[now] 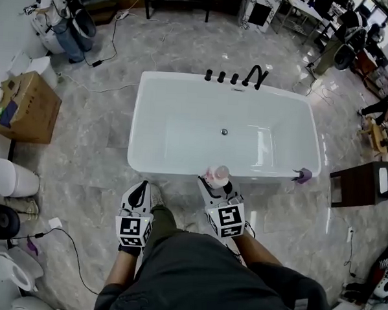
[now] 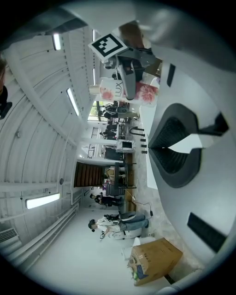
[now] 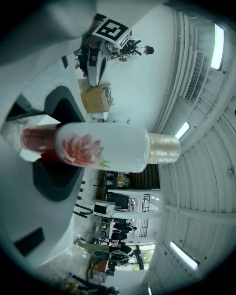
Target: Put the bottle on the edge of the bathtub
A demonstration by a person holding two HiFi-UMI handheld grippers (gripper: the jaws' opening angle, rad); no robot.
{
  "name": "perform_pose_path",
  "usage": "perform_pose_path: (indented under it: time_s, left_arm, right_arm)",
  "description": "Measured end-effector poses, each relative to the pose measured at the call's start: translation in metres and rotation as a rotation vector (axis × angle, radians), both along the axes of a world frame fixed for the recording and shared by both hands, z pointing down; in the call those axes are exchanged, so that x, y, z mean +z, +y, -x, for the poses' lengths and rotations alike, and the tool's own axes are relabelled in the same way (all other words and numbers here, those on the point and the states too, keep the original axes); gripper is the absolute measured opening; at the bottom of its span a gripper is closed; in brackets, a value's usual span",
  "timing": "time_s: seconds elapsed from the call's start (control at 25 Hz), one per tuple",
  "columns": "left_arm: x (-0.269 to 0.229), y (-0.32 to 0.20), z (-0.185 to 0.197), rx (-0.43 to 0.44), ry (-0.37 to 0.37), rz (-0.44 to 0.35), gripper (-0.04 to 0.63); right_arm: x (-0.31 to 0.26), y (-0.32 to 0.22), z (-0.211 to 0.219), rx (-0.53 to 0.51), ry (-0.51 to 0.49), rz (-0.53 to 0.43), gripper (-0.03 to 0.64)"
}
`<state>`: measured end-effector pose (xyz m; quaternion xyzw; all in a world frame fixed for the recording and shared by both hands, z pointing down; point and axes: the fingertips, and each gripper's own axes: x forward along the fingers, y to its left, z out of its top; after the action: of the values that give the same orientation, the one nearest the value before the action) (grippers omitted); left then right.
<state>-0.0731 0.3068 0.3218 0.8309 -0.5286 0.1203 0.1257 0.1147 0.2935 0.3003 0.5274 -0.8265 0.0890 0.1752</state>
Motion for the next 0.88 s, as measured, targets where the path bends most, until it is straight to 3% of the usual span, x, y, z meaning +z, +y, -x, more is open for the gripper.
perform_pose_path:
  time_s: [0.6,0.88]
  left_arm:
    - [0.011,-0.213,0.055,0.123,0.003,0.024,0.003]
    - [0.043,-0.290,0.056,0.091,-0.035,0.022,0.003]
  right_arm:
    - [0.025,-0.210,0.057,0.110,0.018,0.021,0.236]
    - [0.057,-0.318,0.062,0.103,0.001,0.010,0.236]
